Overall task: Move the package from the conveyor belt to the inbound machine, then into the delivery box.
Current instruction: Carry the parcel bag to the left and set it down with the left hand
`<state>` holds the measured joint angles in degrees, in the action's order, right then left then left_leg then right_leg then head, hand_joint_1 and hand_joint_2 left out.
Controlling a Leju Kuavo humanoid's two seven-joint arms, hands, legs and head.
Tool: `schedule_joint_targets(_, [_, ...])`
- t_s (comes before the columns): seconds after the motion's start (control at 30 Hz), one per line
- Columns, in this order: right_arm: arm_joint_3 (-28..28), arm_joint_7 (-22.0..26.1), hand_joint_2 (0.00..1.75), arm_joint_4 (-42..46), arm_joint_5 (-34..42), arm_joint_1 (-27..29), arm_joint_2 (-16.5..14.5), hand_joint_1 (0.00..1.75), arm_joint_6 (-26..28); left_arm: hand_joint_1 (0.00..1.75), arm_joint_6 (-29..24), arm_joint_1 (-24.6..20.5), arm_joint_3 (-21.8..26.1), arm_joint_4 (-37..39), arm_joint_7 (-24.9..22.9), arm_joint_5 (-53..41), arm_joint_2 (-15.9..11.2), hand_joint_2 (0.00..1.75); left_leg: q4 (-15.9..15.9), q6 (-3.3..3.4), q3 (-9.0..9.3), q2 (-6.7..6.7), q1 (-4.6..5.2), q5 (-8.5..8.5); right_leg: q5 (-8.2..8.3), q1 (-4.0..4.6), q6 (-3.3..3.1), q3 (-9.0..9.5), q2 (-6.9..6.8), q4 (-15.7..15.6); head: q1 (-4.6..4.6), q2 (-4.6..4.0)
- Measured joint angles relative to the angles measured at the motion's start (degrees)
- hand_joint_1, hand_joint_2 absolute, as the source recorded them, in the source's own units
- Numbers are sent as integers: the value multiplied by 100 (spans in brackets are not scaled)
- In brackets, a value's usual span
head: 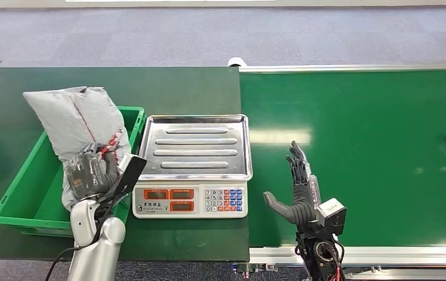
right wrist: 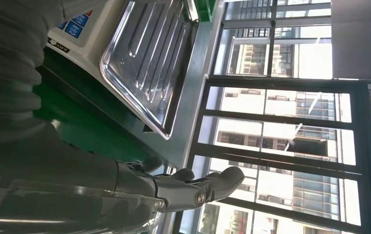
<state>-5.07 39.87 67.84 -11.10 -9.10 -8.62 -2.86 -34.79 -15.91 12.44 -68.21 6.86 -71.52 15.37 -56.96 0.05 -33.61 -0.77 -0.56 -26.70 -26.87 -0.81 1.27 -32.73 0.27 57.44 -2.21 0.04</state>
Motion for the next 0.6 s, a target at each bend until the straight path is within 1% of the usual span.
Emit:
schedule_joint_targets(0.03, [17, 0, 175, -4, -10, 0, -1, 0, -3, 48, 79, -28, -131, 98, -71, 99, -52, 175, 0, 0, 3, -7, 0, 0, -1, 0, 0, 5, -5, 0, 1, 0])
schedule_joint_targets(0.07, [37, 0, 175, -8, -18, 1, -1, 0, -6, 27, 146, -50, -252, 184, -119, 199, -104, 175, 0, 0, 7, -14, 0, 0, -2, 0, -1, 11, -12, 0, 1, 0])
schedule_joint_targets(0.1, [57, 0, 175, -13, -22, 1, -2, 0, -8, 12, 197, -70, -361, 256, -137, 309, -155, 175, 1, 0, 11, -20, 0, 1, -3, 0, -1, 16, -19, 0, 1, 0])
schedule_joint_targets(0.17, [87, 0, 175, -17, -25, 2, -2, 0, -9, 0, 246, -93, -524, 356, -95, 568, -240, 175, 1, 0, 18, -26, 0, 2, -5, 0, -2, 26, -26, -1, 2, 0])
schedule_joint_targets(0.23, [109, 0, 175, -19, -26, 5, -2, 0, -9, 0, 248, -103, -627, 410, 29, 913, -296, 175, 1, 1, 24, -26, 0, 4, -5, 0, -3, 33, -26, -1, 2, 0])
schedule_joint_targets(0.37, [131, 0, 175, -19, -26, 22, -2, 0, -8, 0, 235, -108, -711, 443, 394, 1883, -347, 0, 1, 3, 34, -24, 0, 8, -2, 0, -2, 43, -25, -1, 2, 0])
schedule_joint_targets(0.47, [148, 0, 175, -19, -31, 54, -2, 0, -8, 0, 124, -106, -714, 435, 820, 2739, -367, 0, 1, 3, 36, -24, 0, 8, -2, 0, -2, 46, -25, -1, 1, 0])
schedule_joint_targets(0.53, [169, 0, 175, -19, -35, 72, -2, 0, -9, 0, -126, -89, -711, 390, 1279, 3284, -375, 0, 1, 2, 35, -22, 0, 8, -2, 1, -2, 44, -25, 0, 2, 0])
schedule_joint_targets(0.6, [190, 0, 175, -19, -37, 80, -2, 0, -9, 0, -367, -54, -683, 280, 1849, 3748, -364, 0, 1, 2, 31, -17, 0, 7, -2, 1, -2, 39, -23, 0, 2, 0])
